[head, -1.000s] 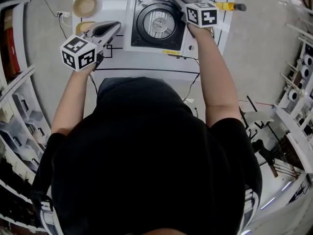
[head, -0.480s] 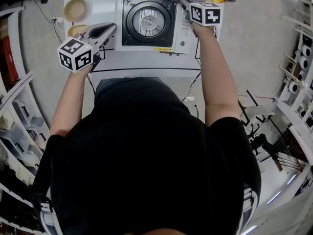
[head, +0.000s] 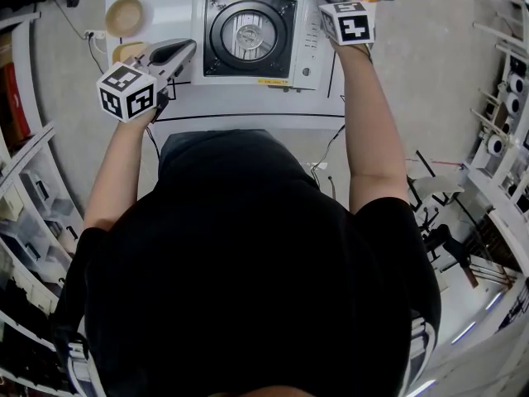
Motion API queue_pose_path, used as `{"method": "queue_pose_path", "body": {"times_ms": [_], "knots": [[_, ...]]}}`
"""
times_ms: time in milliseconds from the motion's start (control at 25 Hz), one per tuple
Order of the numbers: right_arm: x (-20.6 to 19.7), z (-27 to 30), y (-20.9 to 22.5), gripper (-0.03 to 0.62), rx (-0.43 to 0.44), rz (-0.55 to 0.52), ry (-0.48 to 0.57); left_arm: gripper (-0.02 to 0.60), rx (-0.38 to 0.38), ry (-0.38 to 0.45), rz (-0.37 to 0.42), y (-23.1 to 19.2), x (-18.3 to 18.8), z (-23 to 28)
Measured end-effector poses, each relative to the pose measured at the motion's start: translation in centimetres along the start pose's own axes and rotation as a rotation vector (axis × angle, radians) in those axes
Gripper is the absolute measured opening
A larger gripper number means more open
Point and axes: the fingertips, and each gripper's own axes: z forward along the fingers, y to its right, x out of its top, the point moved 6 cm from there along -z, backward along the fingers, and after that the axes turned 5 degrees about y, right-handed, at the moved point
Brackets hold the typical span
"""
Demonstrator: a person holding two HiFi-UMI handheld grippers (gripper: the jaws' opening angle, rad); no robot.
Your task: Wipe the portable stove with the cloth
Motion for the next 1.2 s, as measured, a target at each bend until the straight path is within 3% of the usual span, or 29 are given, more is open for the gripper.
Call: {"method": "queue_pose_path", "body": {"times_ms": [200, 360, 680, 1200], "knots": [[0.1, -0.1, -0.8, 0.115, -0.109, -0.382, -0.081, 0.021, -0.001, -0.005, -0.004, -0.2, -0.3, -0.1], [-0.8, -0.4, -2.2, 0.115, -0.080, -0.501, -0.101, 0.021, -0.004, -0.005, -0.003, -0.3, -0.3, -0.3], [-3.3, -2.0, -4.6, 0.115, -0.003, -0.545, -0.143, 0.021, -0.005, -0.010, -0.001, -0.5, -0.9, -0.7], [-7.7, -6.5, -9.2, 0.114, 0.116, -0.513, -0.227, 0.021, 0.011, -0.046, 0.018, -0.1, -3.9, -0.6]]}}
